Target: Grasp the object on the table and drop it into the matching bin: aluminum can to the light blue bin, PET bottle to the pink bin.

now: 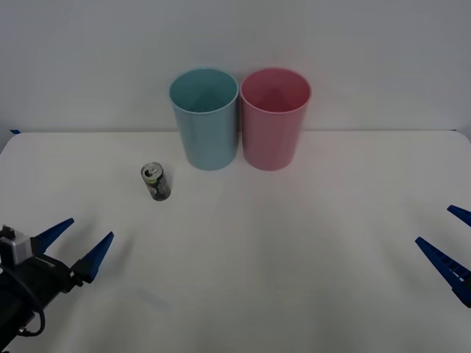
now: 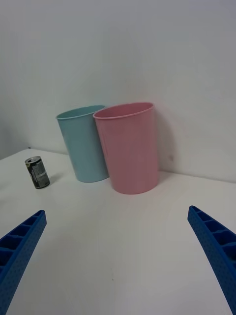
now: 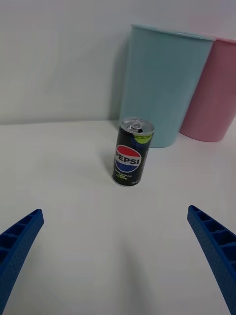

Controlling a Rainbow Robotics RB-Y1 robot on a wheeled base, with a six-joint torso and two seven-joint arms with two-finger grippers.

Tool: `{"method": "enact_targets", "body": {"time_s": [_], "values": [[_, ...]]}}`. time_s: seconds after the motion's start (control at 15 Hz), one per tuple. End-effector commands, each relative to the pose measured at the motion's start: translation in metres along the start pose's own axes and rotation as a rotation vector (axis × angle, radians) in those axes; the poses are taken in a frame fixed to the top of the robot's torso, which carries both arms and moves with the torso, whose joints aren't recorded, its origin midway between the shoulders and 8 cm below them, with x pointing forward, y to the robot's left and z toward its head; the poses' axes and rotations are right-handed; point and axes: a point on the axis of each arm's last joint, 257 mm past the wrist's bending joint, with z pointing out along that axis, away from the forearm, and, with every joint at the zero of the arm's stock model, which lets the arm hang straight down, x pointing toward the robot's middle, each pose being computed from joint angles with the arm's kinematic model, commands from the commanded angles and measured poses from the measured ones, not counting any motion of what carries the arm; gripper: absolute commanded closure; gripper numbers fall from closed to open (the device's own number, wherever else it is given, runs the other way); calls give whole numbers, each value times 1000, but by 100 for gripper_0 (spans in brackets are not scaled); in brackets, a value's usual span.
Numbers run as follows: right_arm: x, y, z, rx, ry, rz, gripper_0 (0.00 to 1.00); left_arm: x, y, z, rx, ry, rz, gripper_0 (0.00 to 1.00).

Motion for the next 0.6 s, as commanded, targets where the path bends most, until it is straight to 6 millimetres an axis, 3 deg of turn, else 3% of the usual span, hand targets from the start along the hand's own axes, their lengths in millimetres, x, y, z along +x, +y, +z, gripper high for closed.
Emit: {"method": "enact_targets", "body": {"time_s": [0.07,0.6], "values": [[0,0,0,0,0,0,0,4,-1,25,0,-2,-6,0],[0,0,0,0,0,0,0,8,-15,81,16,-14,-5,0]]}}
